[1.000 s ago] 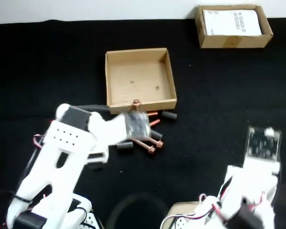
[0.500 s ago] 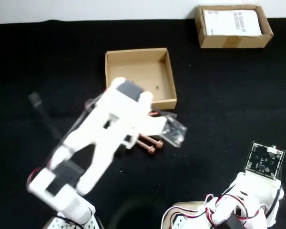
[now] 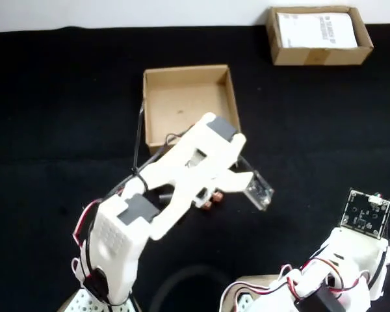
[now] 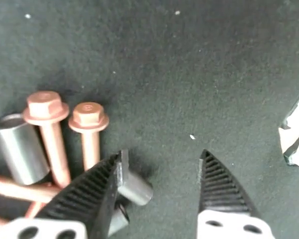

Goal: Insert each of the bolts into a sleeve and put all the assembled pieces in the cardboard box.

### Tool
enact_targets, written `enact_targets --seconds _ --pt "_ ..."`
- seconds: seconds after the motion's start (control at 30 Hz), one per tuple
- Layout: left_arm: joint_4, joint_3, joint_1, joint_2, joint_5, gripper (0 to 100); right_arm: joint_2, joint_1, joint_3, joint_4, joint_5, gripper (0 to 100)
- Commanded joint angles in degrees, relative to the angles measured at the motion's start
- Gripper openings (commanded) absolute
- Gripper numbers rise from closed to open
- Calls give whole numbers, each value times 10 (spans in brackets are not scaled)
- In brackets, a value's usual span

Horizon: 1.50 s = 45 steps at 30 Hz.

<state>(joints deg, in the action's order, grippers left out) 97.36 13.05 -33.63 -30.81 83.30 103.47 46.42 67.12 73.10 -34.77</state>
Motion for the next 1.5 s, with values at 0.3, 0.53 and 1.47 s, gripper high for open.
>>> enact_targets --seconds 0.3,0.53,1.47 --pt "-36 65 -7 -10 31 234 -5 1 2 -15 -5 7" --pt "-23 94 -1 -41 22 234 -5 0 2 -15 -5 7" --pt "5 256 -3 -222 -224 7 -5 0 30 -44 -20 7"
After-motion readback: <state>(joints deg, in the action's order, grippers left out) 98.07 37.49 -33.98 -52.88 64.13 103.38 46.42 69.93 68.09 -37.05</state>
